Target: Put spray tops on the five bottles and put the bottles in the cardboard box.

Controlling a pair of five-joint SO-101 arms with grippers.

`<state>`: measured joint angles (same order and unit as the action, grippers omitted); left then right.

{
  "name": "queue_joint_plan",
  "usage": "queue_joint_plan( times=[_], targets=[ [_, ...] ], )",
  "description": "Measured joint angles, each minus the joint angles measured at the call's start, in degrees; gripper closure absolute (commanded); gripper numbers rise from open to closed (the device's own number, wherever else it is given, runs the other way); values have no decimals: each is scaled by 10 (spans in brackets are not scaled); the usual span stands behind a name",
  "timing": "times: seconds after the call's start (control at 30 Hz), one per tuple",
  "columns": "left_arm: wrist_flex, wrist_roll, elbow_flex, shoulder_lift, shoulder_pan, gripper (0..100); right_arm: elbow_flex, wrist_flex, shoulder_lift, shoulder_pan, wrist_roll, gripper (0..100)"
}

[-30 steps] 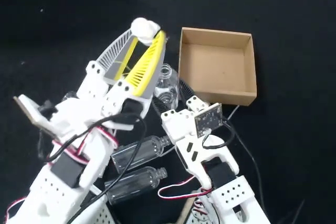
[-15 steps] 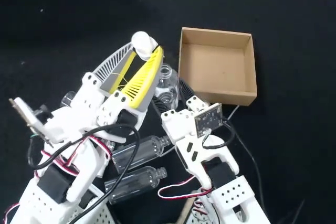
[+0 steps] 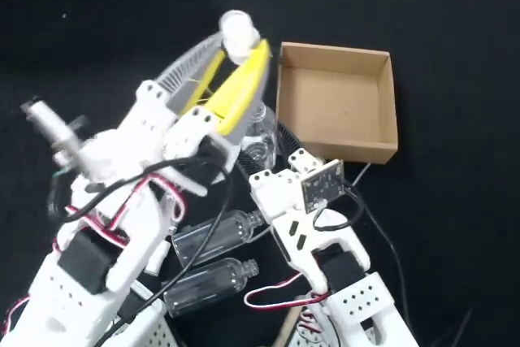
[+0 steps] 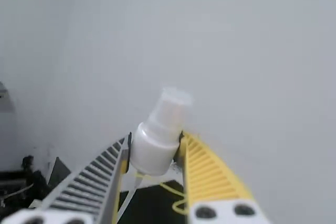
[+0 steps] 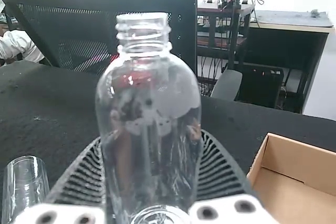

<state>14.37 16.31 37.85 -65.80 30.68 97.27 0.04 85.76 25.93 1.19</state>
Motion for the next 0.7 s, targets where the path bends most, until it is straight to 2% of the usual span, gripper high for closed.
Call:
queue_joint_plan(
  times=[0.2,0.33,0.43,0.7],
  targets=[
    [160,6,-75,5,0,971,0,0,0,0,0,987],
    [242,91,-166,11,0,969,0,0,0,0,0,987],
    [251,137,-189,26,-1,969,0,0,0,0,0,987],
    [248,143,-192,110,0,969,0,0,0,0,0,987]
  ],
)
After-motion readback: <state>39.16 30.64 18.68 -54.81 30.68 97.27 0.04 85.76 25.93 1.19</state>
